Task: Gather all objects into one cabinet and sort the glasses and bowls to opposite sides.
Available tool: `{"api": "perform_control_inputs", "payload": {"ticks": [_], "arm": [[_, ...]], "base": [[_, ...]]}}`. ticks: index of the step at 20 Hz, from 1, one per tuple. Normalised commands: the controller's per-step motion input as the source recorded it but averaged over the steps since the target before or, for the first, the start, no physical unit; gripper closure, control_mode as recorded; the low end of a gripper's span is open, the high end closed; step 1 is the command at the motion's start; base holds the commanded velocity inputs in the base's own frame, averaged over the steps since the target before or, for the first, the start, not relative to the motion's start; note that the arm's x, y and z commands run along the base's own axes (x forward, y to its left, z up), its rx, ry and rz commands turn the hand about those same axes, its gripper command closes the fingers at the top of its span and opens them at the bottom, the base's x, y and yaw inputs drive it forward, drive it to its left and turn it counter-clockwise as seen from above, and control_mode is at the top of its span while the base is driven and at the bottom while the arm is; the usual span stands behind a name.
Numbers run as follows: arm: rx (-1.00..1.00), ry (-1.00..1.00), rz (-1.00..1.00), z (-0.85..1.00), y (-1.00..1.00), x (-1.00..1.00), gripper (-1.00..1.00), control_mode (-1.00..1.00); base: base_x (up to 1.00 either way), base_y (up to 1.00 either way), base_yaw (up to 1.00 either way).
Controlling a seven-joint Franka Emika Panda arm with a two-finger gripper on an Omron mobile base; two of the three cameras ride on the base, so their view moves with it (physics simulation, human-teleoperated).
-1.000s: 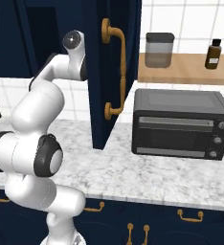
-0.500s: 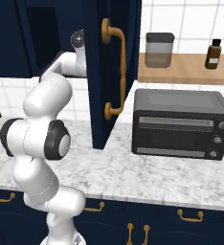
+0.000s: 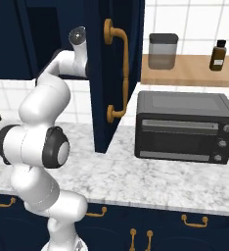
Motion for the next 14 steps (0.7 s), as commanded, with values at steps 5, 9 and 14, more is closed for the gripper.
{"api": "perform_control_inputs", "payload": {"ticks": [5,9,14], "arm": [[0.00,0.00,0.00,0.00,0.00,-0.39,1.00,-1.00],[0.00,-0.06,0.01,0.27,0.07,-0.66,1.00,-1.00],[0.00,-0.02,0.07,0.49,0.12,-0.78,1.00,-1.00]], "base": [[0.00,0.00,0.00],[0.00,0.00,0.00],[0.00,0.00,0.00]]}}
